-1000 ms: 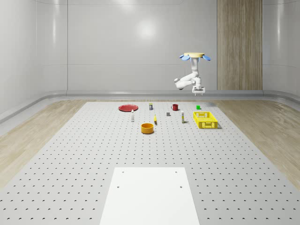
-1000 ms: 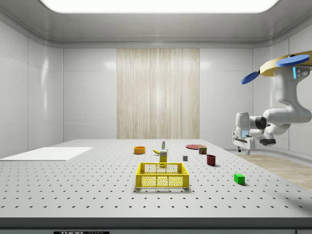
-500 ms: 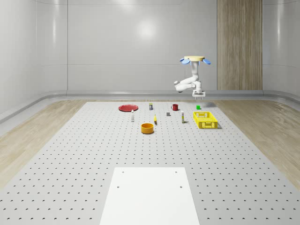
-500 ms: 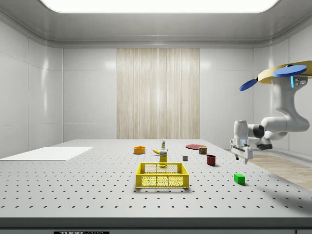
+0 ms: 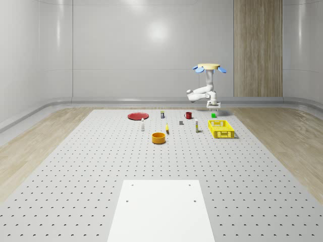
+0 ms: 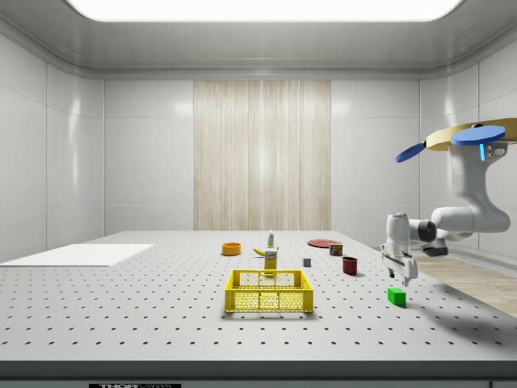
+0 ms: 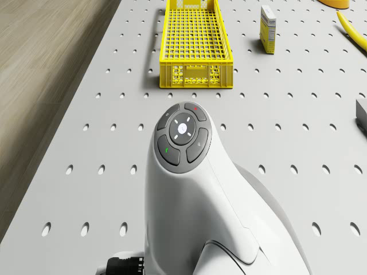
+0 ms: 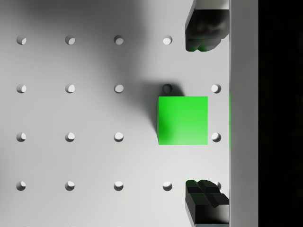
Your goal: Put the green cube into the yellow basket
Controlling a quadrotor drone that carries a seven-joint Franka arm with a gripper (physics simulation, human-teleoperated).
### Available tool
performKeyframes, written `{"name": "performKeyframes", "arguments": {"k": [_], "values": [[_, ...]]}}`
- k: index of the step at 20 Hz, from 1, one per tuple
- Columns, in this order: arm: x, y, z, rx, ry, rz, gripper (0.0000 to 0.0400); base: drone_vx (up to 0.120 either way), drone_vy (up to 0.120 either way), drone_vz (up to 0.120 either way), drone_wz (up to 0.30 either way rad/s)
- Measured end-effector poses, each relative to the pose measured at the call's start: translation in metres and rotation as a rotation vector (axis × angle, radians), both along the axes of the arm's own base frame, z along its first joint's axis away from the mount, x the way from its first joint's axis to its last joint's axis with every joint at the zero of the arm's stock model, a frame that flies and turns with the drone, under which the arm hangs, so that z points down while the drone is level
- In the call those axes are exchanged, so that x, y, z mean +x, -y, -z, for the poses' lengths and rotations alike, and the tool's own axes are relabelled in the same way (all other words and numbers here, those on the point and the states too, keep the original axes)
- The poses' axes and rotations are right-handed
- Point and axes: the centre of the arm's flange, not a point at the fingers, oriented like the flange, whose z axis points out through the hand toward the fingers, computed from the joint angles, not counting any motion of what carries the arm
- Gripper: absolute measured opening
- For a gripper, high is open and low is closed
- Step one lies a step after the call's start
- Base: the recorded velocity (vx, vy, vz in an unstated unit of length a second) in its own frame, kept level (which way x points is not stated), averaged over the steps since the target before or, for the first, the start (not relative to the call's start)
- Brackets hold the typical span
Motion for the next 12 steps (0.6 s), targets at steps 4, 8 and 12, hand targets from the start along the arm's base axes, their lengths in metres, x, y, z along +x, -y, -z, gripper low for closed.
{"name": "performKeyframes", "arguments": {"k": [4,8,12], "values": [[0.0000,0.0000,0.0000,0.000,0.000,0.000,0.0400,0.030,0.000,-0.060,0.000],[0.0000,0.0000,0.0000,0.000,0.000,0.000,0.0400,0.020,-0.020,0.000,0.000],[0.0000,0.0000,0.0000,0.000,0.000,0.000,0.0400,0.000,0.000,-0.110,0.000]]}}
